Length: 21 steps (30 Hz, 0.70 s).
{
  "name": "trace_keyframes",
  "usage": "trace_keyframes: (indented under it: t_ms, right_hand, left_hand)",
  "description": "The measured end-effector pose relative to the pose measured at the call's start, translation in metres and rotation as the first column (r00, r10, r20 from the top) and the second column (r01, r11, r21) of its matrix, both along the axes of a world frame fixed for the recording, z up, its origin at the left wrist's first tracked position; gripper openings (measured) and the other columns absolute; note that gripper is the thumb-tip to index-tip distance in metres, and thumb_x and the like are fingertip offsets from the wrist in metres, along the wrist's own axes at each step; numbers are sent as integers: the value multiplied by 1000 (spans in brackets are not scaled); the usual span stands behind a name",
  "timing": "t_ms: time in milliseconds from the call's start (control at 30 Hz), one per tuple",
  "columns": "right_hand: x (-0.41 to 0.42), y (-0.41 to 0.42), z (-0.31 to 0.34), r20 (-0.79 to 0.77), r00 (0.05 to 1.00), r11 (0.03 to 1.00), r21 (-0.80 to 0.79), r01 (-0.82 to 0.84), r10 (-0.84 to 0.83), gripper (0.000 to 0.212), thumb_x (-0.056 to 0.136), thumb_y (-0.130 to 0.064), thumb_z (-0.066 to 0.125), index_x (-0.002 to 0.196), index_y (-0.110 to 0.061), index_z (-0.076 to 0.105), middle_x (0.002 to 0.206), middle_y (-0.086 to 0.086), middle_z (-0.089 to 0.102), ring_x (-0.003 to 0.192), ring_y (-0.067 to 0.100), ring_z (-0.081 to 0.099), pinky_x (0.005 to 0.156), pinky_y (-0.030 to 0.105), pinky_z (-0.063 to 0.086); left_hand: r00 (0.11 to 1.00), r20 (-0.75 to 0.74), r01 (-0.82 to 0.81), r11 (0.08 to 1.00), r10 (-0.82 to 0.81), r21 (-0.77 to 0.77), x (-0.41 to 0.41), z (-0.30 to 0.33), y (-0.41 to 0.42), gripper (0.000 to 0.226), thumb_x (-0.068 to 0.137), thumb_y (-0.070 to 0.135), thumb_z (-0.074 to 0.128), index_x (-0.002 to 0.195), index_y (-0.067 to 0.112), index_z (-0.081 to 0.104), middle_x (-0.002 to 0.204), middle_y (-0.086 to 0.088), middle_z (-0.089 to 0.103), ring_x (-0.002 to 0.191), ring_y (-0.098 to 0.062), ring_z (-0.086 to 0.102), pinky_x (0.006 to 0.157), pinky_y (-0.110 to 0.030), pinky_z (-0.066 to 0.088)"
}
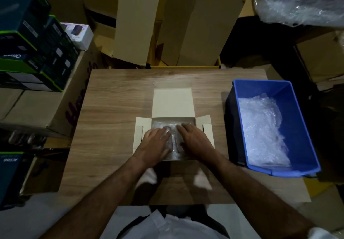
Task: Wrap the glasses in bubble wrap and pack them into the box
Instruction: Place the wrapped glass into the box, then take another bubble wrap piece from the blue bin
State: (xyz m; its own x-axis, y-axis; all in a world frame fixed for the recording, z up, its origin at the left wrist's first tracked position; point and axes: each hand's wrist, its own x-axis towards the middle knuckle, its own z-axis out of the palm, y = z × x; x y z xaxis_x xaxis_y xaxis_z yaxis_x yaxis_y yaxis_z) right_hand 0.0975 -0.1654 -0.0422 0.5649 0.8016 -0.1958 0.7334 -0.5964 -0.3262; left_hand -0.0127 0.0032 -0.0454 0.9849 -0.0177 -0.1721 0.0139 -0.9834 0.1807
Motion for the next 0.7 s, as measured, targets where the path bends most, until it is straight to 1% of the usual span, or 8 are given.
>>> trace_keyframes:
  t_ms: [100,167,233,333,400,500,633,700]
  right_hand:
    - [-2,-13,3,59,997,993,111,38,-45,66,80,-20,78,140,-7,52,139,17,56,125,33,56,107,40,46]
    - [0,-25,10,94,991,984,164,75,-91,62,86,-23,71,143,-8,50,144,16,53,132,32,51,113,40,41]
    - [4,-37,17,133,983,972,212,97,-127,61,91,-26,63,147,-8,46,150,18,47,138,33,45,118,44,35]
    - [14,-60,28,159,971,955,267,131,-178,59,94,-27,54,147,-3,46,152,24,44,140,40,42,117,51,33]
    - [21,-81,38,177,947,935,286,211,-268,60,96,-30,50,151,-6,42,157,21,39,144,38,37,119,51,29]
    - [32,-121,46,170,905,892,314,326,-390,63,97,-29,52,155,-10,36,161,17,32,149,33,30,122,49,25]
    - [48,-176,39,155,870,865,283,414,-468,60,99,-30,51,154,-10,38,160,21,35,148,37,33,120,50,30]
    - [57,-199,31,140,863,861,253,442,-485,61,97,-33,50,152,-8,42,157,22,38,146,38,36,119,49,33]
  left_hand:
    - [1000,-17,1,1000,-1,8,-4,5,-1,75,95,57,41,151,6,42,155,-13,43,141,-32,42,119,-47,29]
    - [1000,-19,-22,1000,22,8,-4,7,-5,80,95,60,35,154,6,36,158,-13,38,146,-32,36,123,-47,22]
    - [998,32,-50,999,50,-2,0,9,-12,76,97,57,36,155,8,34,161,-13,34,148,-31,33,124,-47,19]
    - [985,161,-50,997,58,-52,17,19,-39,69,100,55,35,154,11,37,163,-11,32,149,-28,32,125,-48,20]
    - [970,232,-55,996,71,-76,35,29,-65,65,101,53,39,152,12,41,162,-11,33,148,-28,33,124,-47,22]
    - [948,308,-44,989,87,-142,63,39,-107,62,99,51,38,146,12,49,159,-15,38,144,-32,39,121,-48,27]
    - [919,393,46,980,35,-195,97,42,-159,58,100,42,45,141,3,54,155,-25,39,141,-38,42,115,-51,36]
    - [921,386,46,972,48,-230,113,40,-185,58,100,41,49,142,2,54,157,-28,35,143,-40,39,114,-53,36]
